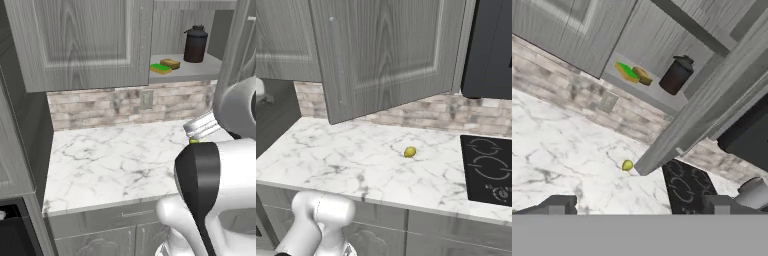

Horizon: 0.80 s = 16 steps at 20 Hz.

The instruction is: Pick the sponge and sponge from the cabinet and place them on the counter.

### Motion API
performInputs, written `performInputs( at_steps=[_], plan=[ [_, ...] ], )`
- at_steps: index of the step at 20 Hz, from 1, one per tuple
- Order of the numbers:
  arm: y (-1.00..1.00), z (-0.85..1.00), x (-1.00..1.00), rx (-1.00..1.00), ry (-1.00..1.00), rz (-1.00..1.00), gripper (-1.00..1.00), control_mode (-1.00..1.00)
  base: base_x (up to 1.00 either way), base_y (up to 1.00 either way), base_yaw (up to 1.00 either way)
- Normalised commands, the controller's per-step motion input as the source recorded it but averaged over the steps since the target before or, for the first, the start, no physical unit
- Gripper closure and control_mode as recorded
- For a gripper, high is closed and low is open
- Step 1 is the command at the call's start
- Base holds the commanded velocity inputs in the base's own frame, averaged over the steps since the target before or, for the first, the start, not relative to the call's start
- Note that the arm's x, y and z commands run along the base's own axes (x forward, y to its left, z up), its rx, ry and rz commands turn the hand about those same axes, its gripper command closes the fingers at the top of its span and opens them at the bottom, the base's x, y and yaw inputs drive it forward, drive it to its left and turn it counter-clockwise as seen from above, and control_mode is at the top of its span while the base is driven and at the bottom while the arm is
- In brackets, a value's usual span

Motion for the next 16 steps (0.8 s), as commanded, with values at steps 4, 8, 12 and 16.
performInputs(
  at_steps=[4,8,12,16],
  plan=[
    [0.00,-0.29,0.45,-0.17,-0.02,-0.12,-1.00,-1.00,0.00,0.00,0.00],
    [0.00,-0.05,0.54,-0.12,-0.06,-0.12,-1.00,-1.00,0.00,0.00,0.00],
    [-0.06,0.00,0.53,-0.11,-0.13,-0.14,-1.00,-1.00,0.00,0.00,0.00],
    [-0.14,0.00,0.39,-0.12,-0.19,-0.16,-1.00,-1.00,0.00,0.00,0.00]
  ],
)
